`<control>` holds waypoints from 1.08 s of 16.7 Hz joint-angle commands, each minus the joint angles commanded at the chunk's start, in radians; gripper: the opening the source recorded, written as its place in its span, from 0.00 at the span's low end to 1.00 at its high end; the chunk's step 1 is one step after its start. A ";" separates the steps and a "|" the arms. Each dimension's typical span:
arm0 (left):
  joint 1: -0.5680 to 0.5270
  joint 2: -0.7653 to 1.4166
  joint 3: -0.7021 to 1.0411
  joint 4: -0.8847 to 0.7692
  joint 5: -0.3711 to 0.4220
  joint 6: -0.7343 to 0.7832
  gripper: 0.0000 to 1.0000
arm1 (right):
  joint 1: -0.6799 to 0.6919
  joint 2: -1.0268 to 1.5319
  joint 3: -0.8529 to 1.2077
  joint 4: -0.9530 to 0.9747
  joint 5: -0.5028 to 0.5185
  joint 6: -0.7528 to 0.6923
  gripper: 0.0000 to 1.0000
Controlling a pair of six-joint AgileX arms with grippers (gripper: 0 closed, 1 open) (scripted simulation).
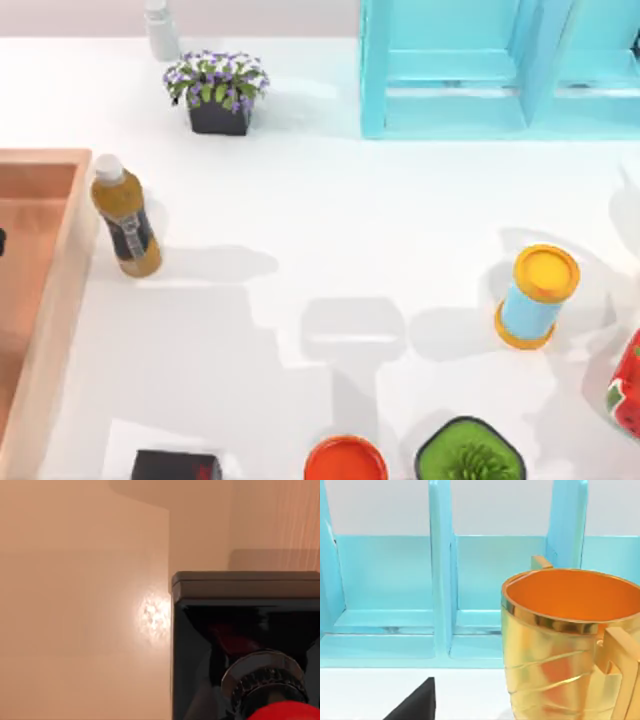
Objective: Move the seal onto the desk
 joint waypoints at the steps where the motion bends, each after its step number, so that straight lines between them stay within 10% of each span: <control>1: -0.052 -0.009 0.046 -0.066 0.000 -0.052 0.00 | 0.000 0.000 0.000 0.000 0.000 0.000 1.00; 7: -0.350 -0.086 0.287 -0.393 0.000 -0.355 0.00 | 0.000 0.000 0.000 0.000 0.000 0.000 1.00; 18: -0.471 0.017 0.395 -0.379 0.001 -0.473 0.00 | 0.000 0.000 0.000 0.000 0.000 0.000 1.00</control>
